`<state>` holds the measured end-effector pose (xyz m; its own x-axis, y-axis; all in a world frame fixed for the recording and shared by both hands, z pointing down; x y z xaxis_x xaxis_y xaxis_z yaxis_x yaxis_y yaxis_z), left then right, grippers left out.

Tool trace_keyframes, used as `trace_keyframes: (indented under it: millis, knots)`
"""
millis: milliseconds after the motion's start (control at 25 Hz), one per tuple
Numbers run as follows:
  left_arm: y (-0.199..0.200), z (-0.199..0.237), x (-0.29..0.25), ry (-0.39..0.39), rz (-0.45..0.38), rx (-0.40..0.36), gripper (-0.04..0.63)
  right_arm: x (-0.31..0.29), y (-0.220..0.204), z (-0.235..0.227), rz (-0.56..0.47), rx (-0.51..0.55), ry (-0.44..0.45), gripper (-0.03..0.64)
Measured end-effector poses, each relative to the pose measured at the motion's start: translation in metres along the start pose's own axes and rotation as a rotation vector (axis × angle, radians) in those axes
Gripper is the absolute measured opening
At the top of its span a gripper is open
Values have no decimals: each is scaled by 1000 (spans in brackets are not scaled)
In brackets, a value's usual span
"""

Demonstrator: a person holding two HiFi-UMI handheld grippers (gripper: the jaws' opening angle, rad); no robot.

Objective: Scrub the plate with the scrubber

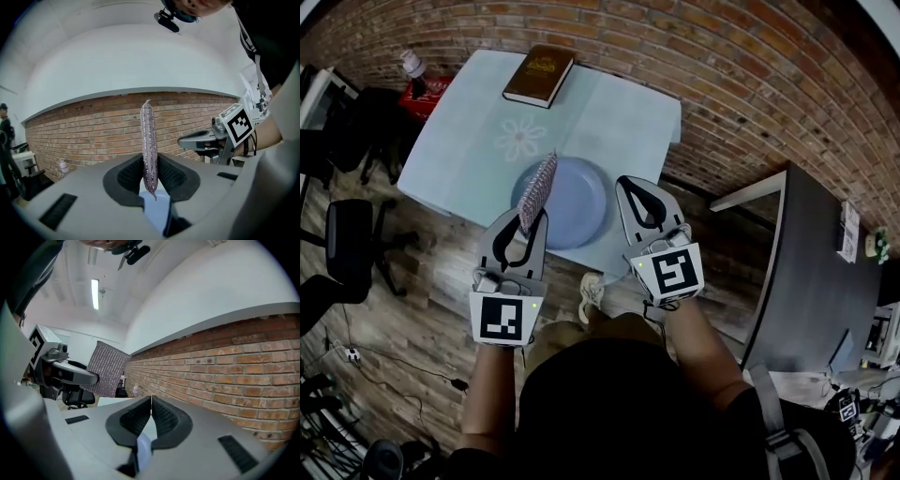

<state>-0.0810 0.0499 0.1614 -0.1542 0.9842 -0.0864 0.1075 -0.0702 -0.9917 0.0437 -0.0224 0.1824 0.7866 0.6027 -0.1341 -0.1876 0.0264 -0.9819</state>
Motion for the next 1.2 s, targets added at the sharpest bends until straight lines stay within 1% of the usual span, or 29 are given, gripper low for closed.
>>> trace_keyframes:
  millis: [160,280,440,600,680,800,960,1120,1200]
  knots:
    - [-7,-1,-10,-9,29,-22,84,-13,-6,-9,8,-16,19,35]
    - [-14,-3,-17,-21,56,-24,84,-16,-11,-13,9,-28,25,35]
    - [-24,-9,-26,-61,79,-32,84,-21,-25,-17,29,-51,21,35]
    - [-39,-7,-38,-109,105,-25,84,-32,-42,-19,56,-93,-2,35]
    - [-45,-3,-46,-139,108,-19,84,-39,-49,-18,75,-100,-20,35]
    - [-58,4,-55,-196,125,14,84,-47,-55,-18,102,-112,-63,35]
    - [-67,11,-72,-282,127,13,84,-58,-60,-20,130,-137,-107,35]
    - [-86,14,-83,-339,196,39,84,-63,-72,-27,151,-152,-167,35]
    - [-97,13,-88,-363,210,52,84,-65,-86,-30,169,-180,-196,35]
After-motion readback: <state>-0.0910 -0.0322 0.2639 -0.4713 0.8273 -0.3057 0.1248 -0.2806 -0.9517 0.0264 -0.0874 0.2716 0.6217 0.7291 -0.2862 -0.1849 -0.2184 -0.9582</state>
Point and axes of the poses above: the fingertips, and each gripper's own axes: x backward along the fingers, z to its left, y out of its top, the point moved 2 cm from there along x, backward along the fingers, and after that the axes turned 5 degrees about y, right-handed, at the moved point
